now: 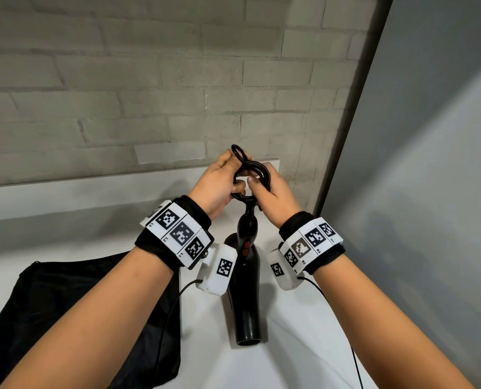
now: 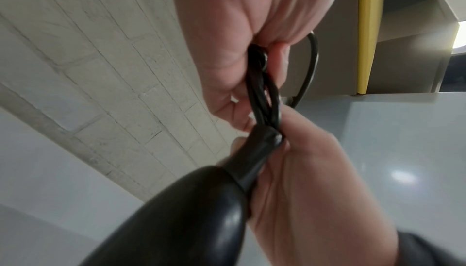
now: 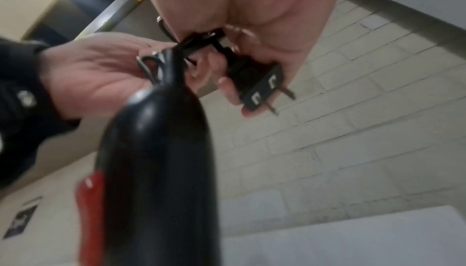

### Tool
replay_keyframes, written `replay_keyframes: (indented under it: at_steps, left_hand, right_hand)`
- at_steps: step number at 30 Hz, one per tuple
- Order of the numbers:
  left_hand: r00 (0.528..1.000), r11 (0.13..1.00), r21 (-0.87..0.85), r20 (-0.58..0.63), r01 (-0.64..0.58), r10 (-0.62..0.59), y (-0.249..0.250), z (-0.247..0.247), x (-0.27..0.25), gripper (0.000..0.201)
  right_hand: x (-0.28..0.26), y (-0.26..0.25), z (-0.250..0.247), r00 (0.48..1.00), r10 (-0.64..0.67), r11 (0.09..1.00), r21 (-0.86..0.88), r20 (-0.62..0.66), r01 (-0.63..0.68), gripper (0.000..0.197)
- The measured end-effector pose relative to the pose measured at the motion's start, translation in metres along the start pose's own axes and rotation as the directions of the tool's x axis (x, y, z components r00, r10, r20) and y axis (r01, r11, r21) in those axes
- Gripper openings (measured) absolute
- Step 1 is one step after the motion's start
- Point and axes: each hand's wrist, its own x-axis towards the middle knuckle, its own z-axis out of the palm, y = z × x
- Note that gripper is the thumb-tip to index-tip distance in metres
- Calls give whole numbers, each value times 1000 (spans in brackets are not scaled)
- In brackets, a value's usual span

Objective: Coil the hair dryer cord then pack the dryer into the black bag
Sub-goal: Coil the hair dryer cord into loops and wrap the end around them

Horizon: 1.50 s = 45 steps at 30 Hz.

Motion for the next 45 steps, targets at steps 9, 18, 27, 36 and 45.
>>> replay_keyframes:
  at_steps: [9,18,27,36,45]
  left_hand:
    - [1000,1000,6,6,26,-26,-3,-17,4,32]
    - [996,995,94,-86,-32,40,-1,-5,2,16]
    - [982,974,208,-144,-91,123,-6,-1,5,18]
    - [997,924,373,24,-79,75,3,10,3,24]
    - [997,910,409,-13,-68,80,-4,23,8,24]
  right_hand:
    - [-30,66,-21,960,193,921,-376,203,-106,41]
    - [-20,56,-18,926,294,954,-136,236,-268,26]
    - [-14,20,-24,944,159,965,158,288,-211,32]
    - [23,-17,-45,995,62,972,-220,-79,-79,20]
    - [14,-42,-49,968,-89,983,-180,-233,47,17]
